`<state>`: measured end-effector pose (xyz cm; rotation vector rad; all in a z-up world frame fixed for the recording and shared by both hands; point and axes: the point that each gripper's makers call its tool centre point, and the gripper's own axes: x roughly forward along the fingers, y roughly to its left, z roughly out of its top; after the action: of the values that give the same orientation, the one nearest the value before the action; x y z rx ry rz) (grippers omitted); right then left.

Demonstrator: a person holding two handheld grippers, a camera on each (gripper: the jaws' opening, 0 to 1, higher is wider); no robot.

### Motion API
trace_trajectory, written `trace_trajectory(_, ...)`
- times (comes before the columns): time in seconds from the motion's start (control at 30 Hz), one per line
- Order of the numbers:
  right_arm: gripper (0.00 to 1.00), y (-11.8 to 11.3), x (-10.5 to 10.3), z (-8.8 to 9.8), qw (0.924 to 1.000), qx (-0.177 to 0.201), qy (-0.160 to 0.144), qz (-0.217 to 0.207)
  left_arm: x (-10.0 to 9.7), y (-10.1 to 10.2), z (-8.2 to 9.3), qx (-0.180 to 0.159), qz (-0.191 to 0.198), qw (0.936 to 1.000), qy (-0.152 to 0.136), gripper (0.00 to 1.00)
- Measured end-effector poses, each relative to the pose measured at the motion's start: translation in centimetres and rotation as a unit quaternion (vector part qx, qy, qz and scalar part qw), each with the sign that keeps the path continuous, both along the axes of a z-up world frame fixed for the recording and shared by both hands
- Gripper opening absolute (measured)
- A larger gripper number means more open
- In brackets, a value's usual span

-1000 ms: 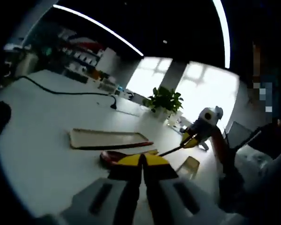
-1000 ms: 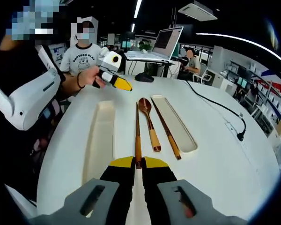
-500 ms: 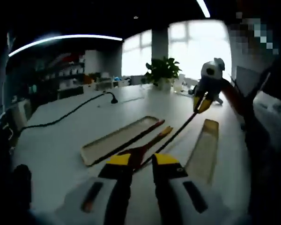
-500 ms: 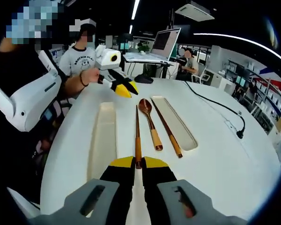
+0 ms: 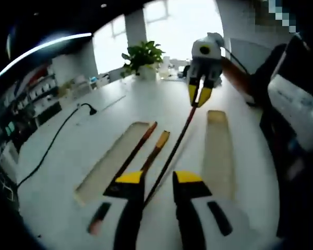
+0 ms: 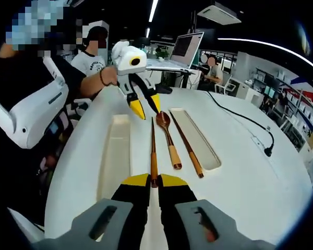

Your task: Arrange the utensils inside the cutlery case until each visible utensil rests in its matching compartment.

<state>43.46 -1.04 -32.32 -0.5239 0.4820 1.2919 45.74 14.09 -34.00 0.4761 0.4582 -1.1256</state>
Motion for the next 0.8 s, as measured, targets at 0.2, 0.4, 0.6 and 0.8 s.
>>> trace_trajectory(0.2, 0.04, 0.2, 0.0, 0.0, 1.0000, -0.002, 0.000, 0.005, 0.1, -0.3, -1.0, 0.040, -0.023, 0.9988, 0.014, 0.21)
trace_trajectory(0.4, 0.04, 0.6, -0.2, 0.1, 0.9999, -0.001, 0.000, 0.010, -0.3, -0.6, -1.8, 0.072, -0.048, 0.9960, 0.022, 0.21)
trace_trajectory(0.6, 0.04, 0.7, -0.3, 0.1, 0.9999, -0.002, 0.003, 0.013, -0.3, -0.7, -2.3, 0.083, -0.055, 0.9941, 0.044, 0.21)
trace_trajectory(0.8, 0.04, 0.7, -0.4, 0.1, 0.9999, -0.002, 0.005, 0.012, -0.2, -0.6, -2.6, 0.092, -0.058, 0.9921, 0.063, 0.15)
